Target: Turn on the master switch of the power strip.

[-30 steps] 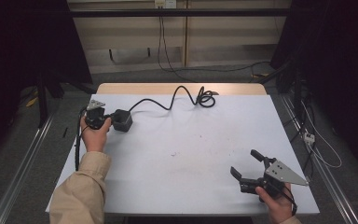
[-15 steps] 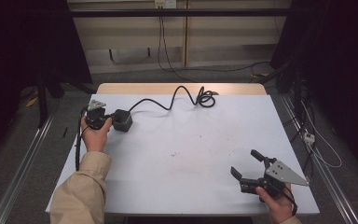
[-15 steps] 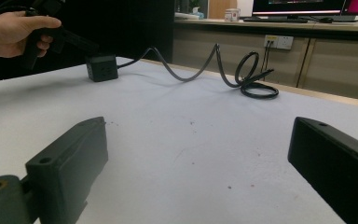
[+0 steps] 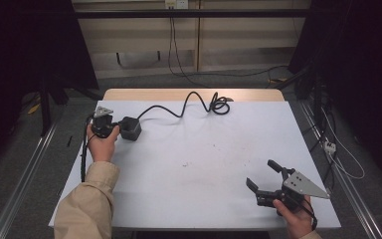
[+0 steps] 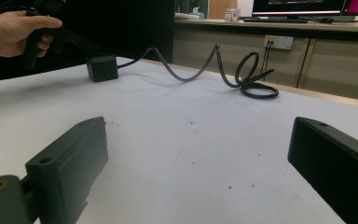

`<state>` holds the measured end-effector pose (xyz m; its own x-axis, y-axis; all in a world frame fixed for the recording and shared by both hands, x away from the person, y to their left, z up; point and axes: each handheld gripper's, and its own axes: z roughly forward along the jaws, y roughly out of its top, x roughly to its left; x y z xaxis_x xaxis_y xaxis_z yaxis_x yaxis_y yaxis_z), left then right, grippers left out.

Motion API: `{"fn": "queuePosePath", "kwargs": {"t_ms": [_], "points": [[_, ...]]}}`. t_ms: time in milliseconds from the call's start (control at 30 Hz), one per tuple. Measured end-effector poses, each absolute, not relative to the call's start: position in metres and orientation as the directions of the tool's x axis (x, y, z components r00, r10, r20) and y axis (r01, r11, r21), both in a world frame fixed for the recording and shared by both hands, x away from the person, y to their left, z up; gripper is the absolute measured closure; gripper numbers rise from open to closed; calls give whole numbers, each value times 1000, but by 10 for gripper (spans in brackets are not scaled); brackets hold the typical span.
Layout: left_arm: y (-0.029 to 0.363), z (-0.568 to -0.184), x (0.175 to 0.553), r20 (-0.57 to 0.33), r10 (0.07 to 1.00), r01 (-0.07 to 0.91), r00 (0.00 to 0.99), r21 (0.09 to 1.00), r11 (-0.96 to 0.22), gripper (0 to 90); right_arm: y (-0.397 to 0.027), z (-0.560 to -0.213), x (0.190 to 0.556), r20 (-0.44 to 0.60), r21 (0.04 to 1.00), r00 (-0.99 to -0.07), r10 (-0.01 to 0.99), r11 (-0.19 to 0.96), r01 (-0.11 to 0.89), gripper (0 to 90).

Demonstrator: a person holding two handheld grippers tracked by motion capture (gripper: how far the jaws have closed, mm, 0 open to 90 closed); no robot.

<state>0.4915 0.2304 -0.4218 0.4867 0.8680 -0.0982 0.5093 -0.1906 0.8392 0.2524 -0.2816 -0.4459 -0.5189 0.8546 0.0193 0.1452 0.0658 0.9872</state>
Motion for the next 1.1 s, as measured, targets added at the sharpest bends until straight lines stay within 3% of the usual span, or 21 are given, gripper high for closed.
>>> {"fn": "queuePosePath", "kwargs": {"t_ms": [267,1033,1100], "points": [[227,-420,491,-69,871,508,486,834,-217,900,-282,-446,252,23,987,-516,856,63,148,41],[230,-422,490,-133,878,529,459,835,-151,900,-282,-444,252,24,988,-511,859,57,142,41],[231,-421,489,-123,887,530,446,835,-150,868,-282,-444,252,20,988,-512,859,60,140,41]]}}
